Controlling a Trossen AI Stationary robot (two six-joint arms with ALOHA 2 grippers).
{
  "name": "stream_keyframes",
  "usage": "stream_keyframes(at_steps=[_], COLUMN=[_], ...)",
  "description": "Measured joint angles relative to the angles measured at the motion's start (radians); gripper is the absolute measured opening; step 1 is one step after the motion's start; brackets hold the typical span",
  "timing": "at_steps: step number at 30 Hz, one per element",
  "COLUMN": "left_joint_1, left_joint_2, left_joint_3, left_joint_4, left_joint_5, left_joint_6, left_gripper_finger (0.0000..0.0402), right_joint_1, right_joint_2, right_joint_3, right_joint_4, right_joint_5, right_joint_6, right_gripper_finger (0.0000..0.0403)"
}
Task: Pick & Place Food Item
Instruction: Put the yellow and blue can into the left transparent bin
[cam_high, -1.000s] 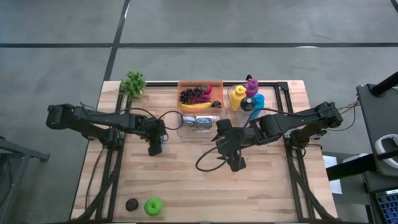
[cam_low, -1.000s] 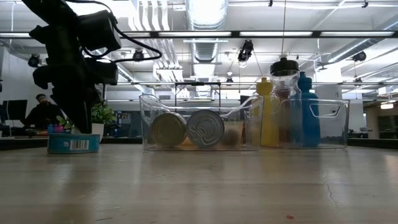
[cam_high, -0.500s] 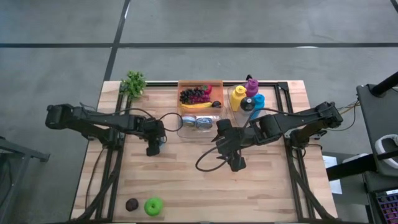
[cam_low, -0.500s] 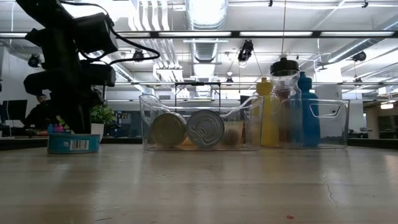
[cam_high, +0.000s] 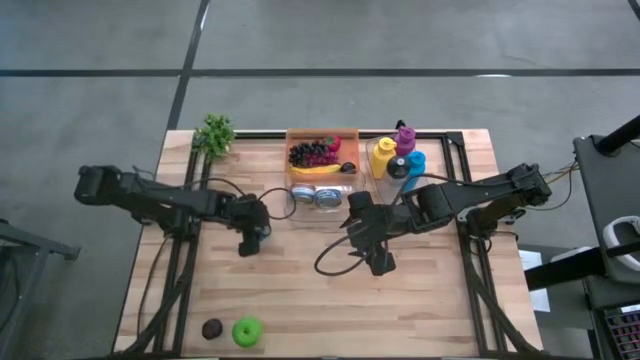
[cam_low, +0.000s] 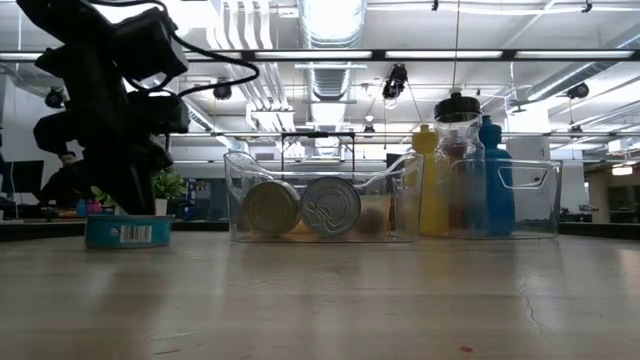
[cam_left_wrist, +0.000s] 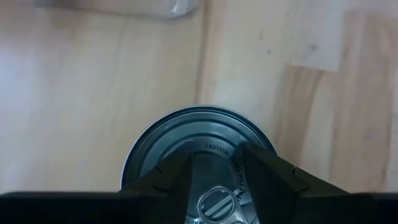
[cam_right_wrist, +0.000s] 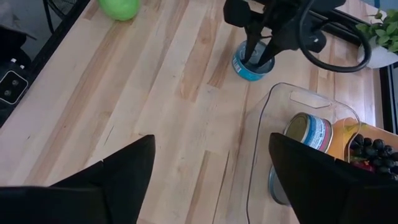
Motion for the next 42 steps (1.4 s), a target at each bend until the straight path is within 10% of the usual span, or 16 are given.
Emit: stream_keyframes(at_steps=[42], left_joint_1=[-0.274], left_joint_2=[0.525], left_joint_3=[0.411], left_joint_4=[0.249], left_joint_5=[0.008], left_joint_6=[0.08], left_gripper_finger=[0.0153], right_joint_1=[0.0], right_joint_2=[0.0], right_joint_3=[0.0], right_joint_4=[-0.003], right_joint_5=[-0.001], right_joint_6=[0.008], right_gripper_finger=[0.0323])
